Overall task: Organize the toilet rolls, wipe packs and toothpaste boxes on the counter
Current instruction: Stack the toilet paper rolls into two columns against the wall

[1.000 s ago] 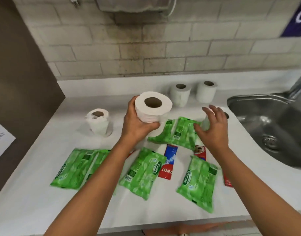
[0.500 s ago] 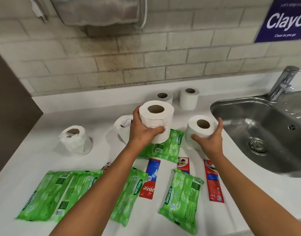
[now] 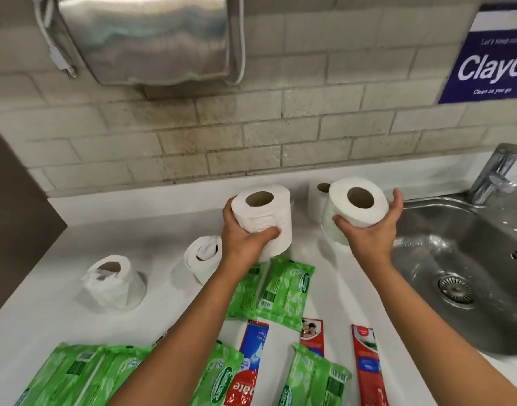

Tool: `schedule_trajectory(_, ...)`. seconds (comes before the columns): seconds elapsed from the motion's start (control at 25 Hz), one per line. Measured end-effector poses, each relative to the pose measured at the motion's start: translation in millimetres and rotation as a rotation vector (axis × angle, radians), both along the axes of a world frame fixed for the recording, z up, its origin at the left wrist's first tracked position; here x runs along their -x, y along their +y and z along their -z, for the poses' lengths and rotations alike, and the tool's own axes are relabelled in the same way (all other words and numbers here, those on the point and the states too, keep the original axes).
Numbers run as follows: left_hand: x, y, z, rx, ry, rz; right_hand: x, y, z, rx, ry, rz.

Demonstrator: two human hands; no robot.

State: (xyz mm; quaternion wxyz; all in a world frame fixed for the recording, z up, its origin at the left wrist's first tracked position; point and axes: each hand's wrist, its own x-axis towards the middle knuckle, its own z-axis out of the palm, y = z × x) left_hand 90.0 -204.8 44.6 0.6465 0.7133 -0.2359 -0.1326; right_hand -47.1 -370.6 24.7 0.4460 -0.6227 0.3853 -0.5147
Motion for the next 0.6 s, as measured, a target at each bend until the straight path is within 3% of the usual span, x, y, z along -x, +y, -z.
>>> schedule_trajectory(0.6, -69, -127, -20, 0.007, -0.019, -0.14, -84, -138, -39, 0.015, 0.133, -0.165)
